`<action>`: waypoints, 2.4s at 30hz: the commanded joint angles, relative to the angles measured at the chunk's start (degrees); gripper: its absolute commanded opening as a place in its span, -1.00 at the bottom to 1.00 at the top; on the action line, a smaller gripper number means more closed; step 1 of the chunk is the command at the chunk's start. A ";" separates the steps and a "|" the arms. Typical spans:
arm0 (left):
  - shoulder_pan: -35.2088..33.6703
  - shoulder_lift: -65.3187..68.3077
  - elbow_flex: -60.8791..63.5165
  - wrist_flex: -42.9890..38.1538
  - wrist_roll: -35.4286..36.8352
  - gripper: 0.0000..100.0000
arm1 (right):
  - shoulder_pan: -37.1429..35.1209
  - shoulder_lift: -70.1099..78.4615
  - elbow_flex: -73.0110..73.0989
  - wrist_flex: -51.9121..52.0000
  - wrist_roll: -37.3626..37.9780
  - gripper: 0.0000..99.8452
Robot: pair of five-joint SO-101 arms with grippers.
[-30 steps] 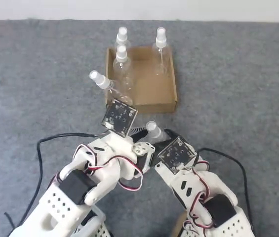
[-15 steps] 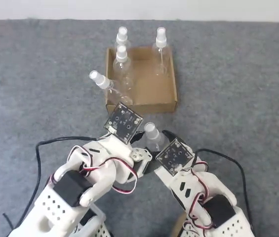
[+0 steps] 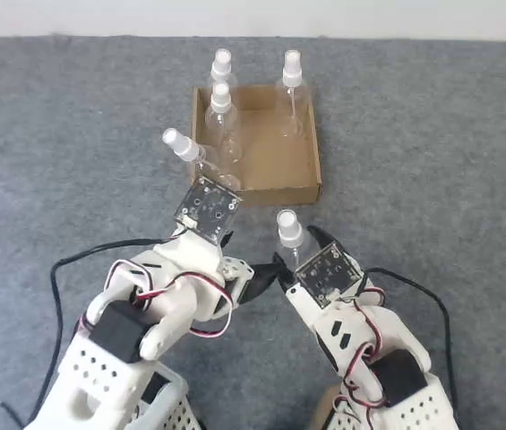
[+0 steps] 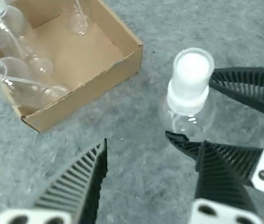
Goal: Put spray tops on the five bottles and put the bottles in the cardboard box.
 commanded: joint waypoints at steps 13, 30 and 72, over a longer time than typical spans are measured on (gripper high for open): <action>-6.07 -33.58 9.54 0.44 -0.79 -0.83 | 0.84 -1.27 -0.26 -1.80 -0.62 -0.94; -30.07 -37.36 24.84 -13.36 -0.70 -0.85 | 0.84 -1.27 0.00 -1.71 -0.62 -0.99; -30.86 -37.36 32.57 -20.75 -1.41 -0.85 | 2.24 10.33 -14.51 -25.89 -8.88 -0.99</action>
